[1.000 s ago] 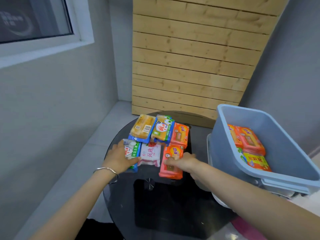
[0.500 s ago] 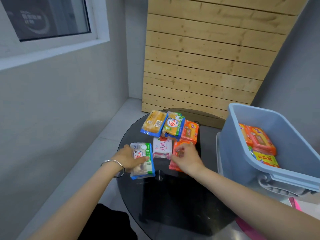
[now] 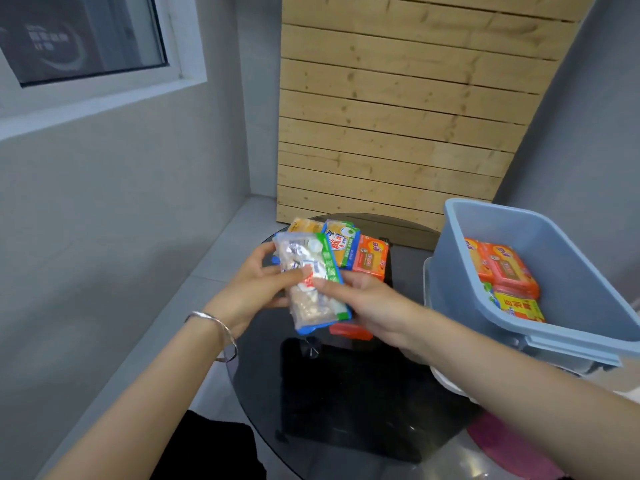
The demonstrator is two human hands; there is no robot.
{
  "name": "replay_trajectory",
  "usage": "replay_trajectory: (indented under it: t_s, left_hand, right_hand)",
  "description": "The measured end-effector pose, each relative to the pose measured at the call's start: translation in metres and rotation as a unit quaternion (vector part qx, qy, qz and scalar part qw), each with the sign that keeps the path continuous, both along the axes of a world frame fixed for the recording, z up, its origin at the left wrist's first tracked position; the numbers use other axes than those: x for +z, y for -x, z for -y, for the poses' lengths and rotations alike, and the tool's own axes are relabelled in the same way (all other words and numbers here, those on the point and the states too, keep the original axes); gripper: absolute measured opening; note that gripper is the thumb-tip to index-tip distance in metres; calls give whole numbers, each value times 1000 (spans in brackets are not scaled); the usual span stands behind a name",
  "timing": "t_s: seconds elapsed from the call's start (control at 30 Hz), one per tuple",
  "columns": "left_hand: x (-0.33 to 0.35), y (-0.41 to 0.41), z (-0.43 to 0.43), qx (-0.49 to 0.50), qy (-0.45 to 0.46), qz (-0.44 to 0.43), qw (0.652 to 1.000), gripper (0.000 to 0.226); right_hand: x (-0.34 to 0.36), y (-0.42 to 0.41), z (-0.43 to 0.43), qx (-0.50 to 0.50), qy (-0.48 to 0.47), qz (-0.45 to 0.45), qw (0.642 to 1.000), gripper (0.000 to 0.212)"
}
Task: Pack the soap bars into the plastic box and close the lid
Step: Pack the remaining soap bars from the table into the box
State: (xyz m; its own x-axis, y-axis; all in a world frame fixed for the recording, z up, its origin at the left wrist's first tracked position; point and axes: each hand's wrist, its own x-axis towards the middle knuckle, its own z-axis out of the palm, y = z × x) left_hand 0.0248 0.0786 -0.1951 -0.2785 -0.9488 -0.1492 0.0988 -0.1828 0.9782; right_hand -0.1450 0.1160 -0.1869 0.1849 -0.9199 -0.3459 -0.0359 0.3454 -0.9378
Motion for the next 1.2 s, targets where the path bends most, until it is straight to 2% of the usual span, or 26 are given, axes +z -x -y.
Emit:
replay_trajectory:
  t_s: [0.1,0.27,0.47,0.57,0.67,0.8,0.9,0.97,1.03,1.1,1.2]
  left_hand:
    - [29,29,-2,-27,57,-3,998,43]
    - [64,92,5,-37,146,32,988,31]
    - [70,187,9,-113,153,3,982,15]
    - [63,222,11,-147,187,31,971,20]
    - [53,239,14,-206,255,105,939,22]
    - [56,241,16,-323,265,180,890,41]
    - [60,235,22,-388,313,273,823,42]
    - [60,232,25,-425,334,349,766,51]
    - [59,233,23,-452,345,379,730,62]
    - [57,236,21,-446,361,389,720,71]
    - [55,238,22,-400,356,385,752,57]
  right_hand:
    - [32,35,-2,-5,42,-5,999,34]
    - [75,110,-13,2,104,-73,992,52]
    - [102,212,-22,4,116,-147,982,49]
    - [101,252,-27,9,98,-186,978,52]
    - [91,279,-32,44,60,-189,979,47]
    - [76,290,-36,132,29,-218,967,38]
    - [71,285,-35,192,49,-273,941,35]
    - [68,280,-33,225,47,-294,928,35]
    - [64,276,-31,254,28,-308,916,34]
    - [60,273,-28,289,-7,-314,904,31]
    - [56,270,-24,314,-34,-325,891,28]
